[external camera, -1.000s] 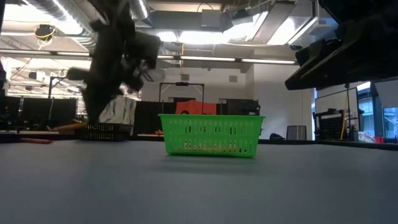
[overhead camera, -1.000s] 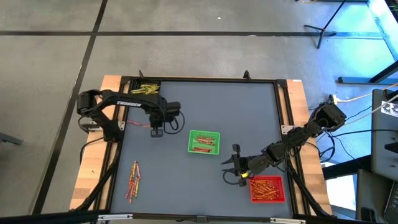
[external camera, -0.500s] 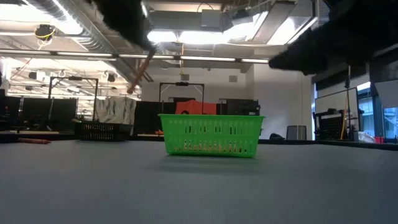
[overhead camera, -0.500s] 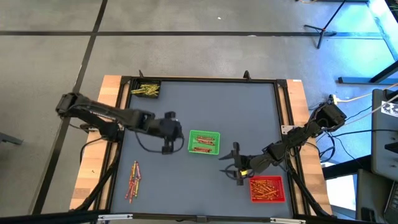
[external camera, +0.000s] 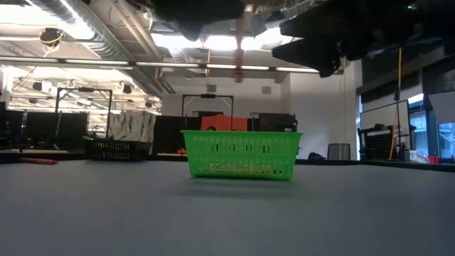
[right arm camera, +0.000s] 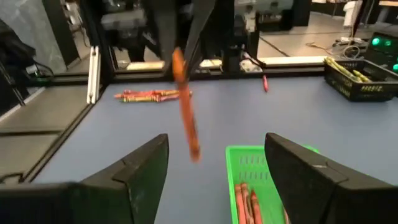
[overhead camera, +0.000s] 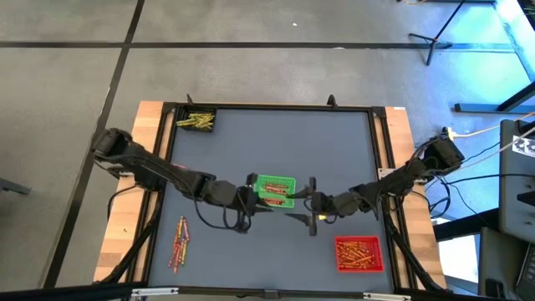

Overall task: Sort crayons
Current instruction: Put the orange crayon into the red bin

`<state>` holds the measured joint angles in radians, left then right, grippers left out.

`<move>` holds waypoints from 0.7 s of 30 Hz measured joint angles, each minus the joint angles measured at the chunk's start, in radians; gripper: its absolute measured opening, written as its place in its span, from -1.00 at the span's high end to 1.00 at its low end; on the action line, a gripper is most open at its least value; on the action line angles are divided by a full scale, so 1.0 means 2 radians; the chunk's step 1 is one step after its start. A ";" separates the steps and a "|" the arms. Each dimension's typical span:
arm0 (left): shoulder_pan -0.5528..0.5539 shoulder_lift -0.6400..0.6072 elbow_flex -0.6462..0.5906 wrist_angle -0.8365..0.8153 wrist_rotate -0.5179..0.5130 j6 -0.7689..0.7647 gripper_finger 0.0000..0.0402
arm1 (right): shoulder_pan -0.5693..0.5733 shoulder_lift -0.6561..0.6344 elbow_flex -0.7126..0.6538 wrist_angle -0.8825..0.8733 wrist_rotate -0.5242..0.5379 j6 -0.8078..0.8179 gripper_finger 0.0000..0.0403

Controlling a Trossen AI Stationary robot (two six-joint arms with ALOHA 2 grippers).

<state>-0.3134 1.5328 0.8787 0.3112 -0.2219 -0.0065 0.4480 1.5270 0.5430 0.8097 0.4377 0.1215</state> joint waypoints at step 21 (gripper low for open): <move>0.014 0.053 0.000 0.110 0.009 0.031 0.97 | -0.031 0.070 0.086 -0.039 -0.081 -0.067 0.48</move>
<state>-0.2852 1.6390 0.8791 0.5307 -0.2046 0.0551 0.3851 1.6667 0.7153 0.7311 0.2760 -0.0131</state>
